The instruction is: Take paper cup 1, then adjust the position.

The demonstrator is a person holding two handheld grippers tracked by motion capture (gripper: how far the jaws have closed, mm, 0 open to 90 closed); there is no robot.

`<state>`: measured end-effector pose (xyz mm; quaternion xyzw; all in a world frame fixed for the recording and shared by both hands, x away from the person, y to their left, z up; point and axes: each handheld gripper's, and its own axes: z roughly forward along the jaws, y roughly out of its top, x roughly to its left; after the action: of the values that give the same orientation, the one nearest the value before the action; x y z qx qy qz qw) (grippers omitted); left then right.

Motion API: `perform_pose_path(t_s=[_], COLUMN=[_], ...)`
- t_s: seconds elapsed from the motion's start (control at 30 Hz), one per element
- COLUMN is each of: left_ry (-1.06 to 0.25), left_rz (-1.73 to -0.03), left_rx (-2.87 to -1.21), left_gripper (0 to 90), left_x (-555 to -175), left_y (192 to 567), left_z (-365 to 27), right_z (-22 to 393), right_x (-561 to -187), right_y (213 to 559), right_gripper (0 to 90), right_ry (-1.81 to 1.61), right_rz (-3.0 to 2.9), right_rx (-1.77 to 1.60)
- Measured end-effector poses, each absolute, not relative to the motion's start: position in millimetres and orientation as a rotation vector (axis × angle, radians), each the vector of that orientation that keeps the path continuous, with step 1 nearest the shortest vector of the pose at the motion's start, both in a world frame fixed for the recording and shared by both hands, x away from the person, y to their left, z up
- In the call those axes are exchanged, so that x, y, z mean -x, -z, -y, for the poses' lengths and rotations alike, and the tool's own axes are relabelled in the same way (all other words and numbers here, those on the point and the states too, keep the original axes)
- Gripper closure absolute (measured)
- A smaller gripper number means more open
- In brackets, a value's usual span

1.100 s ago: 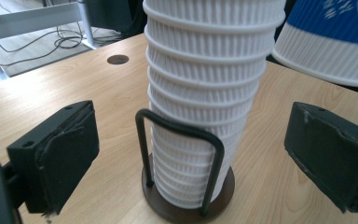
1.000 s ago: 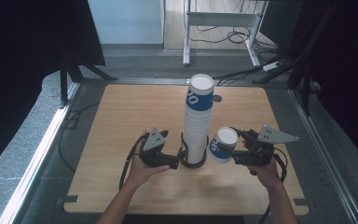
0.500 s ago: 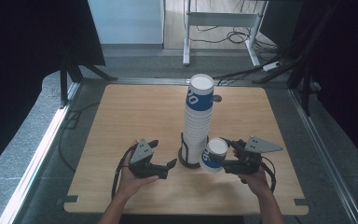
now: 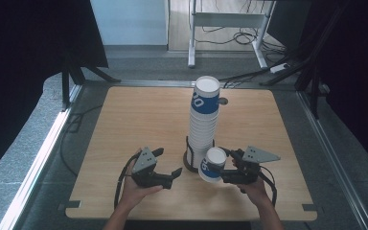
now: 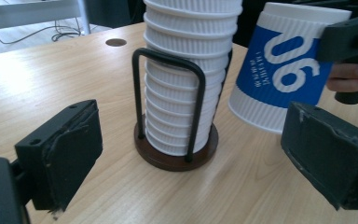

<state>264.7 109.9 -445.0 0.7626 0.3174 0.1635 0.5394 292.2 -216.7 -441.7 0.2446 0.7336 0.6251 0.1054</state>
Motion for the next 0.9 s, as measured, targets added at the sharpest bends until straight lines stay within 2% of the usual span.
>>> perform_pose_path(t_s=[0.5,0.9], left_ry=[-0.364,-0.318], left_rz=[-0.733,-0.665], left_rx=[-1.836,-1.934], left_gripper=[5.0,4.0], left_x=[-256.5,-249.9], left_y=[448.3,463.2], left_z=[-104.9,-72.6], right_z=[212.0,200.6], right_x=[-292.3,-290.9], right_y=[445.4,446.8], right_gripper=[29.0,29.0], right_ry=[-1.829,-1.834], right_rz=[-2.127,-2.131], right_rx=[-0.745,-0.728])
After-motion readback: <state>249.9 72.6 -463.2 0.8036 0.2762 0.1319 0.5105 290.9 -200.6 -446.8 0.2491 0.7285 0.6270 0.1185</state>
